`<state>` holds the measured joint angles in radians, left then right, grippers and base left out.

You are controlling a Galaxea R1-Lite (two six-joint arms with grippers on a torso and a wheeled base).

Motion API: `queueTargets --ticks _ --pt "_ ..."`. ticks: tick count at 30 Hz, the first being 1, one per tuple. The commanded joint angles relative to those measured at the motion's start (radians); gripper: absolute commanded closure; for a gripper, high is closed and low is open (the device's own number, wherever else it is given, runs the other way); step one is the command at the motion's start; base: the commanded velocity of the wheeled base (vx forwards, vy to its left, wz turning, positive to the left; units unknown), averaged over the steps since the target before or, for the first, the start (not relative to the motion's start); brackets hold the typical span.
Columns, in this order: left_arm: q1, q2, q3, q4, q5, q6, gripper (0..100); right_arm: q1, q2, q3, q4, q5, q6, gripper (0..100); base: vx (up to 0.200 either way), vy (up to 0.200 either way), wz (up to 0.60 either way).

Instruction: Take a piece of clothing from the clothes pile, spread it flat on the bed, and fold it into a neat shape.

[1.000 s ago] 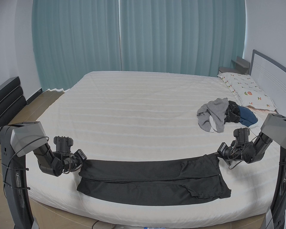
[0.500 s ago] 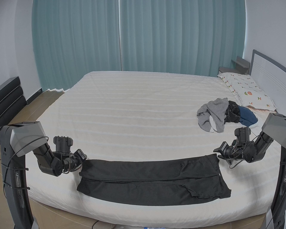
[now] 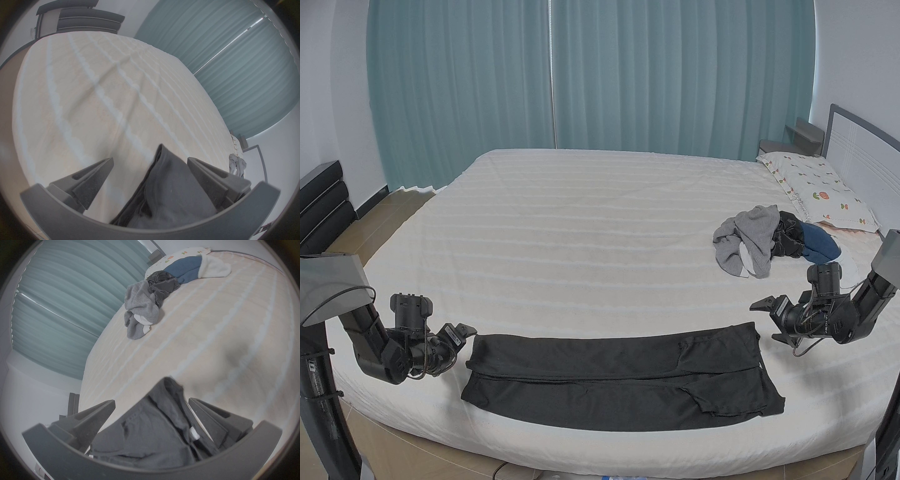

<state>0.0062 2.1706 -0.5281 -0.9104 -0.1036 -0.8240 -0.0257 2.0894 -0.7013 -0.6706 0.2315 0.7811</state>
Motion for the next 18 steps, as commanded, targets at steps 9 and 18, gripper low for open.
queueTargets --ticks 9,18 --pt "-0.04 -0.057 0.263 -0.176 -0.087 0.014 0 0.01 -0.123 0.224 -0.053 0.092 0.017 0 0.0 0.0 0.0" --pt "-0.055 -0.054 0.315 -0.278 -0.105 0.016 0 0.009 -0.124 0.243 -0.055 0.098 0.02 0 0.0 0.0 0.0"
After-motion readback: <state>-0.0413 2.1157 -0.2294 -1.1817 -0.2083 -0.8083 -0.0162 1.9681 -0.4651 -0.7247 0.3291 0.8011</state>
